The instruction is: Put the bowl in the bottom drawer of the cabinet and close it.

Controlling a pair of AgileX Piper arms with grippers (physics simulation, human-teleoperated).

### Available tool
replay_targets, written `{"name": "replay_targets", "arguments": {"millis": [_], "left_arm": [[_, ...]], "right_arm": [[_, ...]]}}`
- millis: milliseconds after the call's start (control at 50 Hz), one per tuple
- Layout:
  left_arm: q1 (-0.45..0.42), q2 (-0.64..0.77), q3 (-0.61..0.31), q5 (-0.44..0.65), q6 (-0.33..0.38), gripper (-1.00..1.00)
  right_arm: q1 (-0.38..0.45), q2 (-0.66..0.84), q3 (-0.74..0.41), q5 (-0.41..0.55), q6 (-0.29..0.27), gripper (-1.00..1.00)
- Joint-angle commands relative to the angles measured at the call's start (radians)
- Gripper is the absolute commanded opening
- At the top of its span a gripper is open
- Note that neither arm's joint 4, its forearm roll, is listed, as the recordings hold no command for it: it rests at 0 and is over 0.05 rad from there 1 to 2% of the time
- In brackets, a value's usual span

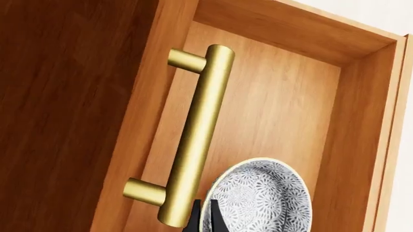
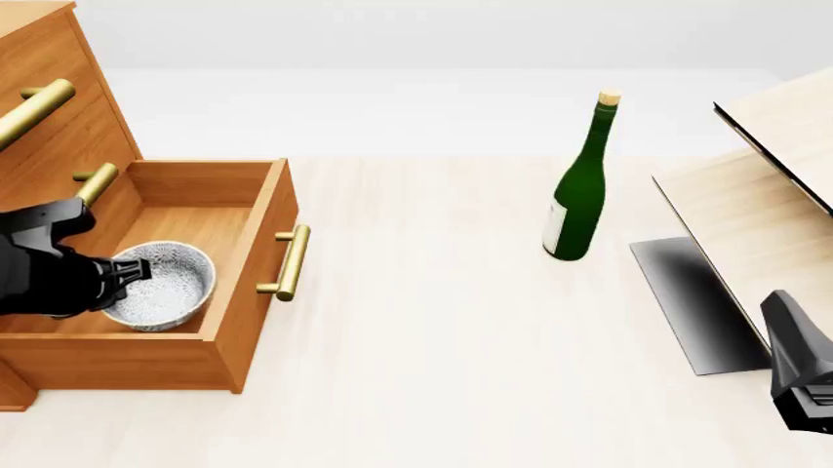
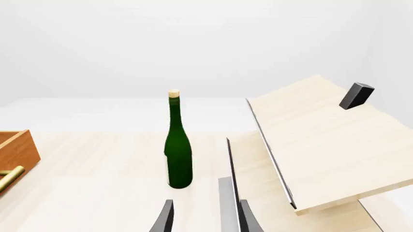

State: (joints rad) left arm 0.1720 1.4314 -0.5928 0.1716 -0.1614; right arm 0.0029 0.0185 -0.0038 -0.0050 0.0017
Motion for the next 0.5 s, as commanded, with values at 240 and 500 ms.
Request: {"name": "replay_targets", "arguments": {"millis": [240, 500], "left_arm": [[0.012, 0.016, 0.010, -0.002, 0.024, 1.00], [0.020, -0.021, 0.018, 0.011, 0.032, 1.00]], "right_arm": [[0.000, 0.000, 0.000, 0.000, 0.000, 1.00], [0.000, 0.000, 0.000, 0.000, 0.000, 1.00]]}}
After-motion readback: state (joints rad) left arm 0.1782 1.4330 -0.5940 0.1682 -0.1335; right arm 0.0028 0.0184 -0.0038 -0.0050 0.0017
